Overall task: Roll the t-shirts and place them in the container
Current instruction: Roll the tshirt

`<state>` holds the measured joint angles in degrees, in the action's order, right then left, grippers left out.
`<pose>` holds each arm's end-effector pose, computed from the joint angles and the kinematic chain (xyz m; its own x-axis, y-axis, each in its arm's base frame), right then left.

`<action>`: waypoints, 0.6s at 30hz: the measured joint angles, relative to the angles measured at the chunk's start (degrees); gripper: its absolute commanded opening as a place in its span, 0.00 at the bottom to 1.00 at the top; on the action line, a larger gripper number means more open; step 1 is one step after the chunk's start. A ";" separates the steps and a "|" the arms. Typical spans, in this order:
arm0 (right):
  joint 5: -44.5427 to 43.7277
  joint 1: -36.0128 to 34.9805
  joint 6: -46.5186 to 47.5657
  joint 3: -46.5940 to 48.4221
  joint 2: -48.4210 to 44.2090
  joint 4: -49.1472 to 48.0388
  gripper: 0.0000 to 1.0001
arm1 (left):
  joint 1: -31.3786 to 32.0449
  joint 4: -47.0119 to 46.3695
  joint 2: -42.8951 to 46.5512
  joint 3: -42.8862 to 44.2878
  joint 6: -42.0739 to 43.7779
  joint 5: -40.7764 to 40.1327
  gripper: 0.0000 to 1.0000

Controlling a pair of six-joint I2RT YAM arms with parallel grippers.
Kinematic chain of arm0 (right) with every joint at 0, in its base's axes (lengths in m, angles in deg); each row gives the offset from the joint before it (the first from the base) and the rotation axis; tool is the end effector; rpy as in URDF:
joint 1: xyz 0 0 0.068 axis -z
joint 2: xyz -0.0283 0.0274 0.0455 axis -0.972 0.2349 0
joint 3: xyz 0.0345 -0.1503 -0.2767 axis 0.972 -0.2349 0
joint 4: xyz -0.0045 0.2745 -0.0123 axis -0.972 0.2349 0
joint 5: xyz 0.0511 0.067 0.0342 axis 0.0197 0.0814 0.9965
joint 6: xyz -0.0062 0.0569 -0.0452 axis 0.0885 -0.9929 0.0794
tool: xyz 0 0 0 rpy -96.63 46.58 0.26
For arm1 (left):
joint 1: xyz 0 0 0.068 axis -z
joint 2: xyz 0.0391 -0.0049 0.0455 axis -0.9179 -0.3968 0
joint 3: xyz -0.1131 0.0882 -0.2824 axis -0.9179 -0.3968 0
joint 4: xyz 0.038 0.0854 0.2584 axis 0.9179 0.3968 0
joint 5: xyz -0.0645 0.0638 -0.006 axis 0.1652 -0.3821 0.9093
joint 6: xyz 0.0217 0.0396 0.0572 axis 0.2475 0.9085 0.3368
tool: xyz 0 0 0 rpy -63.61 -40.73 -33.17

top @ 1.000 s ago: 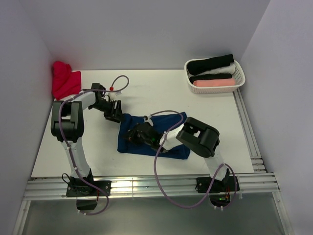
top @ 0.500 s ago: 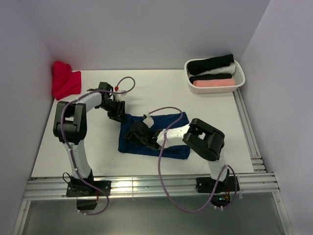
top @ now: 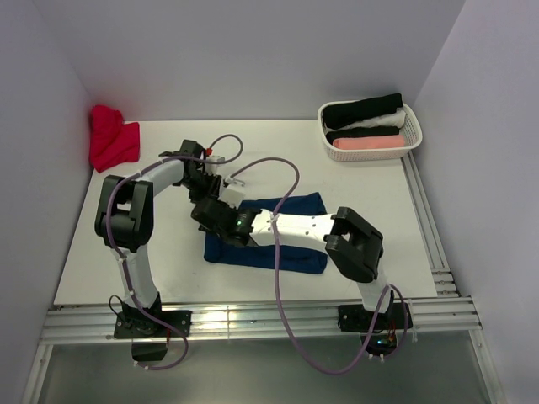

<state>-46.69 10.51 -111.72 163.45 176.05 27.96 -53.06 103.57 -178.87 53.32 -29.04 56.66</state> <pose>0.2239 0.4310 0.2383 -0.7308 0.3549 -0.5831 0.0050 0.8570 0.5153 0.4071 -0.1202 0.1741 -0.9213 0.2564 -0.2923 0.3486 0.8777 -0.3287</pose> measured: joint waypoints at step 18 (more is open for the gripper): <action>-1.97 -0.44 6.38 9.60 11.19 6.58 0.42 | 2.16 2.38 0.02 2.23 -0.31 -4.13 0.43</action>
<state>-48.66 10.07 -105.34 173.04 187.24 34.53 -50.90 105.96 -178.85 55.55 -29.34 52.53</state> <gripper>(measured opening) 0.419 0.427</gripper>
